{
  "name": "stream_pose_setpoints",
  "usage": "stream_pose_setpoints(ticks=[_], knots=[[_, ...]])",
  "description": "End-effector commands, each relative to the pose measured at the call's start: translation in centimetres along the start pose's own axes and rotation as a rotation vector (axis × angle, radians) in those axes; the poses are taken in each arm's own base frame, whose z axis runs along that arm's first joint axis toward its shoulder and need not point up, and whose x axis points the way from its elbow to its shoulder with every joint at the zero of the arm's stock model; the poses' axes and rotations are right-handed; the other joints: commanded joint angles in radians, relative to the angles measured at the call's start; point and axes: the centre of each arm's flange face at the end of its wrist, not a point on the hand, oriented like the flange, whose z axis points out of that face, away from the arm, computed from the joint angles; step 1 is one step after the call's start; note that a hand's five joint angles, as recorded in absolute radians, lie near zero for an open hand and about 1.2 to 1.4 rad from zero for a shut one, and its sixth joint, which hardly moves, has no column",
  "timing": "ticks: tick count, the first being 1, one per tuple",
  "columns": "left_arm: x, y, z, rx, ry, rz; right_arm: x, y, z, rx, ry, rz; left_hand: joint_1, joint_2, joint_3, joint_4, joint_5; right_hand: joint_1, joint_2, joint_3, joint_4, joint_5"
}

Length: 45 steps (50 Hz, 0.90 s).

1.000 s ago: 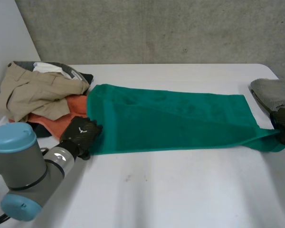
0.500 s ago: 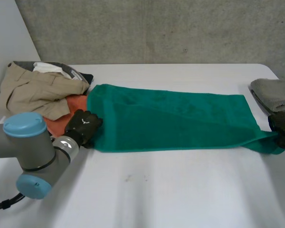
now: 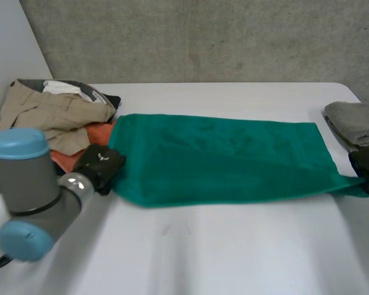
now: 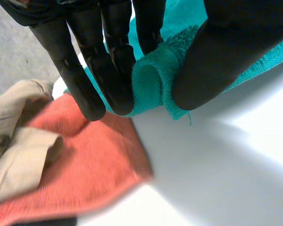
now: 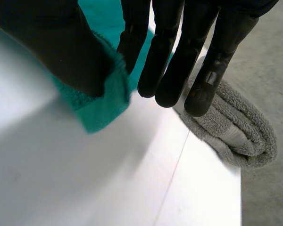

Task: Fold the laundry.

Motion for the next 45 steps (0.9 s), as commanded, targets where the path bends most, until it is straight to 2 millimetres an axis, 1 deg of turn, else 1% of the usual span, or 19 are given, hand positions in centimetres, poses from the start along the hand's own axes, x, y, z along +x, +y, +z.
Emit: stream_pose_setpoints(ticks=[1,2,6,12,16,17,20,22,27,28,29,31,32,33,35,38,39,42,45], knots=[[0.9,0.3,-7.1,-0.14,0.07,0.021,-1.4,0.4,-5.0,-0.197,-0.206,-0.272,0.276,0.206,0.21,0.198,0.245,0.399,0.218,0.211,0.208,0.228],[1.5,0.8,-8.6,-0.181,0.102,0.027,-1.5,0.7,-5.6,-0.231,-0.237,-0.291,0.276,0.206,0.21,0.198,0.245,0.399,0.218,0.211,0.208,0.228],[2.4,1.3,-10.6,-0.247,0.166,0.017,-1.1,2.1,-7.3,-0.351,-0.33,-0.341,0.276,0.206,0.21,0.198,0.245,0.399,0.218,0.211,0.208,0.228],[1.8,0.7,-9.3,-0.196,0.129,0.021,-0.3,1.9,-6.1,-0.303,-0.236,-0.329,0.276,0.206,0.21,0.198,0.245,0.399,0.218,0.211,0.208,0.228],[1.2,0.3,-6.7,-0.147,0.085,0.018,-0.3,1.3,-4.2,-0.231,-0.171,-0.326,0.276,0.206,0.21,0.198,0.245,0.399,0.218,0.211,0.208,0.228],[0.9,0.1,-5.6,-0.123,0.068,0.01,-0.3,1.0,-3.0,-0.2,-0.149,-0.322,0.276,0.206,0.21,0.198,0.245,0.399,0.218,0.211,0.208,0.228],[0.5,-0.3,-4.1,-0.087,0.037,-0.016,-0.8,0.1,-1.4,-0.14,-0.125,-0.319,0.276,0.206,0.21,0.198,0.245,0.399,0.218,0.211,0.208,0.228],[0.0,-0.6,-2.5,-0.056,0.005,-0.058,-0.8,-0.9,0.3,-0.083,-0.089,-0.311,0.276,0.206,0.21,0.198,0.245,0.399,0.218,0.211,0.208,0.228],[-1.3,-0.9,1.1,-0.02,-0.099,-0.12,-0.1,-1.9,4.2,0.02,-0.001,-0.295,0.276,0.206,0.21,0.198,0.245,0.399,0.218,0.211,0.208,0.228],[-1.4,-0.9,1.7,-0.018,-0.114,-0.122,0.1,-2.3,5.4,0.055,0.029,-0.297,0.276,0.206,0.21,0.198,0.245,0.399,0.218,0.211,0.208,0.228],[-1.7,-1.0,2.8,-0.01,-0.145,-0.125,0.1,-2.4,6.1,0.071,0.042,-0.297,0.276,0.206,0.21,0.198,0.245,0.399,0.218,0.211,0.208,0.228],[-1.9,-1.0,3.9,-0.009,-0.169,-0.127,0.0,-2.8,7.3,0.104,0.064,-0.303,0.276,0.206,0.21,0.198,0.245,0.399,0.218,0.211,0.208,0.228],[-1.9,-1.0,4.4,-0.009,-0.176,-0.127,0.0,-3.0,8.6,0.129,0.09,-0.308,0.276,0.206,0.21,0.198,0.245,0.399,0.218,0.211,0.208,0.228],[-1.9,-0.9,5.5,-0.01,-0.187,-0.126,0.0,-3.1,9.1,0.138,0.103,-0.311,0.276,0.206,0.21,0.198,0.245,0.399,0.218,0.211,0.208,0.228],[-1.9,-0.8,6.6,-0.008,-0.197,-0.128,-0.2,-3.3,10.1,0.158,0.124,-0.322,0.276,0.206,0.21,0.198,0.245,0.399,0.218,0.211,0.208,0.228],[-1.5,-0.9,8.4,0.017,-0.2,-0.121,-0.7,-3.3,12.3,0.187,0.156,-0.337,0.276,0.206,0.21,0.198,0.245,0.399,0.218,0.211,0.208,0.228],[-1.3,-1.3,9.2,0.042,-0.205,-0.116,-0.9,-3.2,13.5,0.203,0.179,-0.343,0.276,0.206,0.21,0.198,0.245,0.399,0.218,0.211,0.208,0.228],[-1.3,-1.7,10.5,0.086,-0.229,-0.112,-0.9,-2.9,14.9,0.218,0.21,-0.348,0.276,0.206,0.21,0.198,0.245,0.399,0.218,0.211,0.208,0.228],[-2.0,-2.1,11.6,0.135,-0.29,-0.112,-1.5,-3.1,16.4,0.257,0.233,-0.356,0.276,0.206,0.21,0.198,0.245,0.399,0.218,0.211,0.208,0.228]])
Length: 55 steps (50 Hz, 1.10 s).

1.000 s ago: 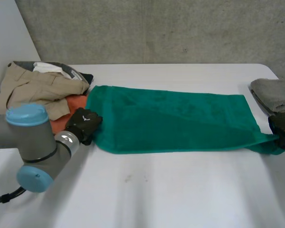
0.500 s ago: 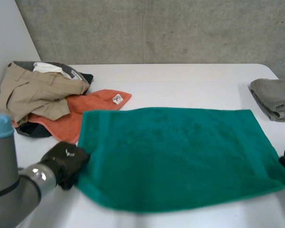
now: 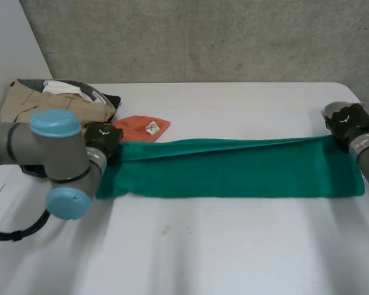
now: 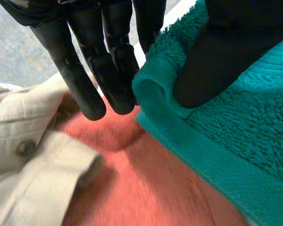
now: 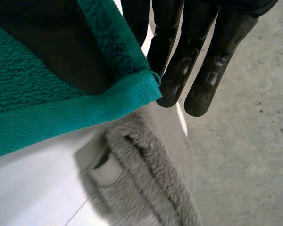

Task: Fold the laundry.

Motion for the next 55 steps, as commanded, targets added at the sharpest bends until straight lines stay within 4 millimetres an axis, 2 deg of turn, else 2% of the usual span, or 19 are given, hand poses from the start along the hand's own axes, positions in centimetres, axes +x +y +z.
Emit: stream_pose_setpoints(ticks=[1,2,3,4,5,6,8,10,15,18,20,24,30,36,43,46,47,48,55], knots=[[0.4,-1.0,3.4,0.121,-0.09,0.001,-2.0,0.4,4.5,0.071,0.098,-0.031,0.276,0.201,0.204,0.198,0.245,0.399,0.218,0.211,0.208,0.228],[0.3,-1.2,3.7,0.142,-0.102,0.002,-2.2,0.5,4.8,0.072,0.103,-0.032,0.276,0.201,0.204,0.198,0.245,0.399,0.218,0.211,0.208,0.228],[0.4,-1.3,3.7,0.151,-0.102,0.003,-2.5,0.5,4.9,0.067,0.102,-0.032,0.029,-0.046,-0.043,-0.049,-0.002,-0.112,-0.292,-0.3,-0.302,-0.283],[0.6,-1.3,3.7,0.164,-0.097,0.007,-2.9,0.7,5.0,0.051,0.106,-0.032,-0.875,-0.949,-0.946,-0.952,-0.905,-0.823,-1.004,-1.011,-1.014,-0.994],[0.8,-1.5,3.6,0.173,-0.091,0.008,-3.1,0.7,5.0,0.043,0.108,-0.034,-0.946,-1.021,-1.018,-1.024,-0.977,-0.823,-1.004,-1.011,-1.014,-0.994],[1.0,-1.5,3.5,0.18,-0.085,0.01,-3.2,0.6,4.9,0.037,0.11,-0.032,-0.83,-0.904,-0.901,-0.908,-0.86,-0.823,-1.004,-1.011,-1.014,-0.994],[1.8,-1.8,3.0,0.193,-0.068,0.019,-3.2,0.2,4.6,0.029,0.11,-0.018,-0.946,-1.021,-1.018,-1.024,-0.977,-0.823,-1.004,-1.011,-1.014,-0.994],[2.1,-2.3,2.5,0.212,-0.065,0.024,-2.8,-0.5,4.1,0.037,0.116,-0.01,-0.946,-1.021,-1.018,-1.024,-0.977,-0.823,-1.004,-1.011,-1.014,-0.994],[0.8,-4.5,0.9,0.263,-0.091,0.018,0.0,-2.4,1.3,0.059,0.138,0.087,-0.946,-1.021,-1.018,-1.024,-0.977,-0.823,-1.004,-1.011,-1.014,-0.994],[0.5,-4.7,0.0,0.261,-0.089,0.014,1.7,-3.8,-0.5,0.085,0.149,0.157,-0.946,-1.021,-1.018,-1.024,-0.977,-0.823,-1.004,-1.011,-1.014,-0.994],[0.4,-4.7,-1.1,0.251,-0.08,0.015,2.9,-4.6,-2.5,0.099,0.127,0.211,-0.946,-1.021,-1.018,-1.024,-0.977,-0.823,-1.004,-1.011,-1.014,-0.994],[-0.2,-4.7,-3.5,0.229,-0.072,0.015,3.7,-3.6,-5.2,0.057,0.016,0.267,-0.946,-1.021,-1.018,-1.024,-0.977,-0.823,-1.004,-1.011,-1.014,-0.994],[0.2,-3.5,-6.5,0.194,-0.028,0.02,1.6,-1.1,-7.7,-0.069,-0.197,0.348,-0.946,-1.021,-1.018,-1.024,-0.977,-0.823,-1.004,-1.011,-1.014,-0.994],[0.9,-2.0,-7.8,0.153,0.009,0.024,0.7,0.3,-7.0,-0.097,-0.218,0.36,-0.946,-1.021,-1.018,-1.024,-0.977,-0.702,-0.882,-0.889,-0.892,-0.872],[1.2,-1.5,-7.9,0.135,0.02,0.026,-1.4,2.5,-4.3,-0.113,-0.2,0.344,-0.946,-1.021,-1.018,-1.024,-0.977,-0.522,-0.703,-0.71,-0.713,-0.693],[1.1,-1.4,-7.8,0.132,0.017,0.024,-2.0,3.4,-3.6,-0.134,-0.193,0.332,-0.946,-1.021,-1.018,-1.024,-0.977,-0.324,-0.504,-0.511,-0.514,-0.494],[1.1,-1.4,-7.9,0.133,0.017,0.024,-1.9,3.6,-3.3,-0.142,-0.179,0.318,-0.946,-1.021,-1.018,-1.024,-0.977,0.186,0.006,-0.002,-0.004,0.015],[1.0,-1.5,-7.8,0.137,0.014,0.023,-1.7,3.7,-3.1,-0.149,-0.168,0.313,-0.946,-1.021,-1.018,-1.024,-0.977,0.396,0.216,0.209,0.206,0.226],[0.8,-1.7,-7.9,0.143,0.01,0.021,0.8,5.1,-2.8,-0.216,-0.071,0.254,-0.946,-1.021,-1.018,-1.024,-0.977,0.399,0.218,0.211,0.208,0.228]])
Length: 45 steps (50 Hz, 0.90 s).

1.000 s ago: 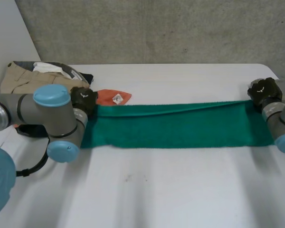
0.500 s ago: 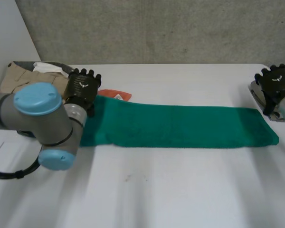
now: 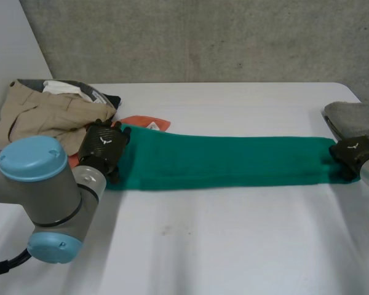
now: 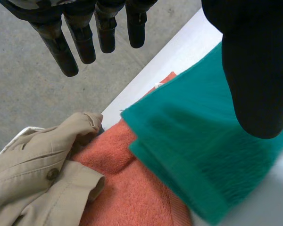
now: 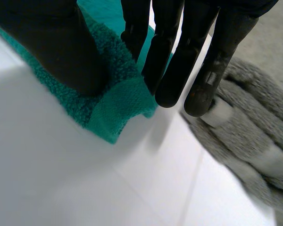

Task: Fold the laundry.

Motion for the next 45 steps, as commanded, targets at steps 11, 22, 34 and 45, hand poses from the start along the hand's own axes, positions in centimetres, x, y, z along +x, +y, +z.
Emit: stream_pose_setpoints(ticks=[11,22,34,45], knots=[[-1.1,-1.4,-0.9,0.036,-0.025,-0.005,11.6,2.2,-2.3,-0.139,0.343,-0.219,-0.017,-0.028,-0.034,-0.029,-0.047,0.424,0.242,0.252,0.249,0.282],[-1.6,-2.0,-1.7,0.048,-0.037,-0.01,2.6,-11.6,-3.8,0.389,0.277,-0.416,-0.017,-0.028,-0.034,-0.029,-0.047,0.424,0.242,0.252,0.249,0.282],[-1.4,-2.3,-2.4,0.049,-0.027,-0.034,-22.1,-14.9,-11.1,0.828,-0.367,-0.588,-0.017,-0.028,-0.034,-0.029,-0.047,0.424,0.242,0.252,0.249,0.282],[-0.2,-3.1,-2.9,0.08,0.011,-0.028,-20.7,-13.9,-11.2,0.709,-0.347,-0.469,-0.017,-0.028,-0.034,-0.029,-0.047,-0.798,-0.979,-0.969,-0.973,-0.939]])
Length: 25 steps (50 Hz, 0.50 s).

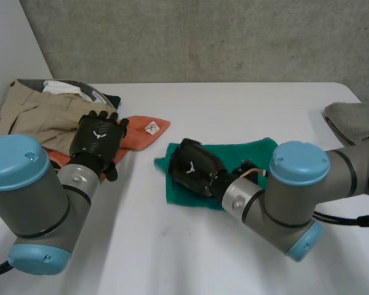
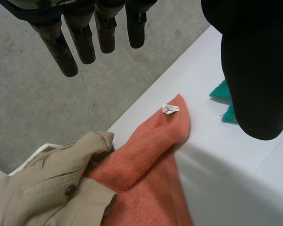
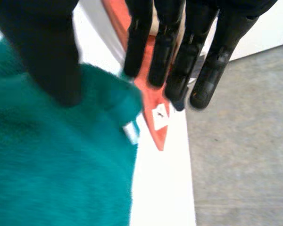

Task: Fold the laundry.

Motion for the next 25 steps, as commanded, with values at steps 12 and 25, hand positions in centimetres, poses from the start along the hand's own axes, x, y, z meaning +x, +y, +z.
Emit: stream_pose_setpoints(ticks=[12,25], knots=[[2.6,-2.7,-0.5,0.096,0.067,0.004,7.2,7.0,-9.1,-0.422,0.256,0.731,-0.017,-0.028,-0.034,-0.029,-0.047,-0.429,-0.59,-0.603,-0.607,-0.606],[3.9,-2.2,-1.0,0.082,0.099,0.01,5.4,14.7,-11.4,-0.701,0.203,0.569,-0.017,-0.028,-0.034,-0.029,-0.047,0.763,0.603,0.59,0.585,0.587]])
